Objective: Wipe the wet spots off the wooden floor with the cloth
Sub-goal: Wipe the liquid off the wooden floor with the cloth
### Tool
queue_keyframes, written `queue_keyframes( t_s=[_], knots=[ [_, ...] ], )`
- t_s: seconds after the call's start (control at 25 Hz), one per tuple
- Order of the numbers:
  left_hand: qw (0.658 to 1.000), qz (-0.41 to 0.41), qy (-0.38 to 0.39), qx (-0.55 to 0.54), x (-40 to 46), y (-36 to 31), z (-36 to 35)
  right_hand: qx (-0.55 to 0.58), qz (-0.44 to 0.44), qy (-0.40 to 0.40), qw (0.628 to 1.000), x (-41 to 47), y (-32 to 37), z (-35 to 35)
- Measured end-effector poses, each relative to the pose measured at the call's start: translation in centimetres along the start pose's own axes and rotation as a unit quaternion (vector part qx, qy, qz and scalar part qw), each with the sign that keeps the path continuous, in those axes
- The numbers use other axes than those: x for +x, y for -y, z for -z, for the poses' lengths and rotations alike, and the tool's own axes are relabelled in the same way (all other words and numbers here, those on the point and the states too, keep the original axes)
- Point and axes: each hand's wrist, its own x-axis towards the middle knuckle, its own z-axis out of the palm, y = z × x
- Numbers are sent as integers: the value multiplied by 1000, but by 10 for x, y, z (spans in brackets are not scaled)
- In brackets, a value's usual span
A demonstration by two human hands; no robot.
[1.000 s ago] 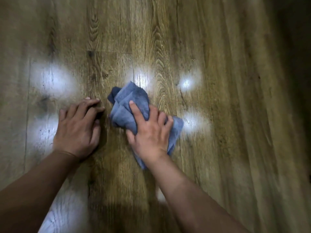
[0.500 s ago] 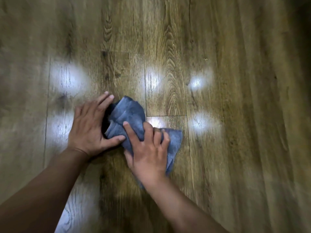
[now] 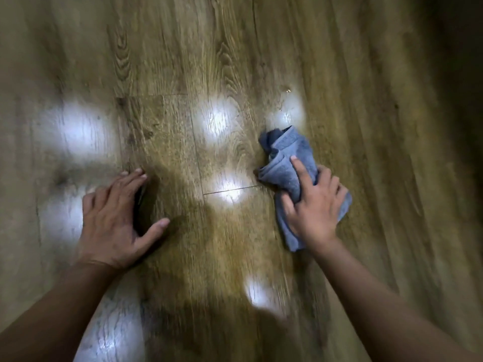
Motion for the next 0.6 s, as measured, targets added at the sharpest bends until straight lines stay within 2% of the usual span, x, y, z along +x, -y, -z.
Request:
queue_keyframes(
  t_s=[0.16, 0.24, 0.32, 0.4, 0.48, 0.6],
  knots=[
    [998, 28, 19, 50, -1, -5, 0, -7, -6, -5, 1000, 6, -1, -7],
    [995, 86, 7, 43, 6, -19, -1, -13, -9, -16, 1000, 4, -4, -8],
    [994, 110, -18, -1, 25, -57, -5, -5, -3, -12, 1000, 7, -7, -7],
    [997, 73, -21, -19, 41, -116, -26, -2, 8, -16, 1000, 7, -9, -10],
    [996, 79, 14, -49, 47, -175, -50, -5, 19, -23, 1000, 6, -8, -12],
    [976, 181, 117, -36, 46, -213, -84, 0, 58, -30, 998, 8, -18, -13]
  ],
)
